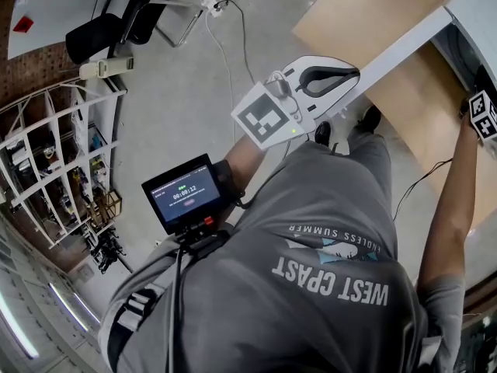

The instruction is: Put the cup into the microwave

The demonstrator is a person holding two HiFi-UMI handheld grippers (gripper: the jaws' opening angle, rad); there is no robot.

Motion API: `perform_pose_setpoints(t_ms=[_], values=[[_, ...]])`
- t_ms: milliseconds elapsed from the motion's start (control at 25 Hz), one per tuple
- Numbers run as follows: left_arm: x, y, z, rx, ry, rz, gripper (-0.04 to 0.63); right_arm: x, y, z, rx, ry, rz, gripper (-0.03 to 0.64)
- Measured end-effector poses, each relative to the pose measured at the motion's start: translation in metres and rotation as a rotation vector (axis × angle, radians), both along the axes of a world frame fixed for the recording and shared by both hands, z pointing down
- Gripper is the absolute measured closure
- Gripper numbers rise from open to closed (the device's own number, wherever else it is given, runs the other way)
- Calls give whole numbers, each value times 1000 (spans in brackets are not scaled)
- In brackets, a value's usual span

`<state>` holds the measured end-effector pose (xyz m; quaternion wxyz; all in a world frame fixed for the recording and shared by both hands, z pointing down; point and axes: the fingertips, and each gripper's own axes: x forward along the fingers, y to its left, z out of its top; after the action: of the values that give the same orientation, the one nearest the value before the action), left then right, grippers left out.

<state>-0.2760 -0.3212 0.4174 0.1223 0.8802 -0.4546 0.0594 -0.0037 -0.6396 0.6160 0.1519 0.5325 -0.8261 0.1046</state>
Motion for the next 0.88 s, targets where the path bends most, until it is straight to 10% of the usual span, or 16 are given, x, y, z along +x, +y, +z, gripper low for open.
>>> perform_pose_setpoints(t_ms=[880], values=[[-8, 98, 35, 102, 31, 62, 575, 25, 150, 21, 29, -49, 64, 479]])
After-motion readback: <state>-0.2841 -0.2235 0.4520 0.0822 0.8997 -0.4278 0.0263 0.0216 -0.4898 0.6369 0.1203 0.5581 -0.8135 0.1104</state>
